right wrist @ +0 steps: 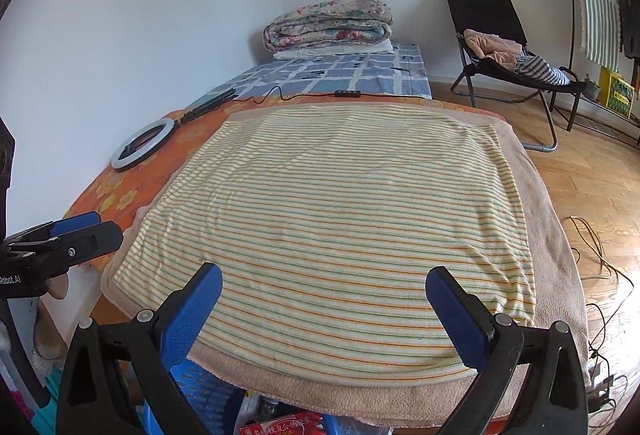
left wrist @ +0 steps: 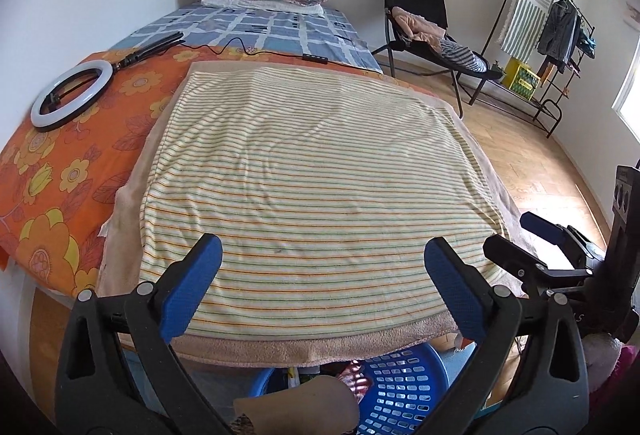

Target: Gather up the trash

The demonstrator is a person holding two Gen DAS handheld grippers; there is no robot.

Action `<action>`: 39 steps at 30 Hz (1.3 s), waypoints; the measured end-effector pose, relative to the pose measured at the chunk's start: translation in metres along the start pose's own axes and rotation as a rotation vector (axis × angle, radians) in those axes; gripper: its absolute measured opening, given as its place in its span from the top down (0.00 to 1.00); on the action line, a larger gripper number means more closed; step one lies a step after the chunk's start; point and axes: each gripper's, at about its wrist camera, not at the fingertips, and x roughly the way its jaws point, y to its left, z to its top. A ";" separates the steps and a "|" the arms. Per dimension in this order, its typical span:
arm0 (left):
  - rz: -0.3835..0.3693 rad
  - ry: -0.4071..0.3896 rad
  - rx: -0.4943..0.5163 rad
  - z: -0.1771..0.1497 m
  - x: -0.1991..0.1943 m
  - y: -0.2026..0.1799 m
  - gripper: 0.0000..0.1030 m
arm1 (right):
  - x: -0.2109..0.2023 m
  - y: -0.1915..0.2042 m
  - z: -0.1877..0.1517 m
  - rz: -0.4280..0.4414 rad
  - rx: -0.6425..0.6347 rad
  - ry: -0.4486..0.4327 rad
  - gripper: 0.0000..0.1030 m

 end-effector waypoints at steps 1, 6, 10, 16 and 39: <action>0.000 0.002 0.001 -0.001 0.001 0.000 0.00 | 0.001 -0.001 -0.001 0.006 0.008 0.003 0.00; -0.013 0.020 -0.001 -0.003 0.005 0.000 0.00 | 0.008 -0.004 -0.003 0.027 0.042 0.027 0.00; -0.013 0.027 0.001 -0.005 0.006 -0.001 0.00 | 0.009 -0.006 -0.006 0.031 0.055 0.038 0.00; -0.016 0.023 0.013 -0.008 0.004 -0.004 0.00 | 0.009 -0.007 -0.007 0.027 0.070 0.041 0.00; -0.012 0.024 0.042 -0.010 0.002 -0.010 0.00 | 0.011 -0.009 -0.009 0.011 0.083 0.047 0.00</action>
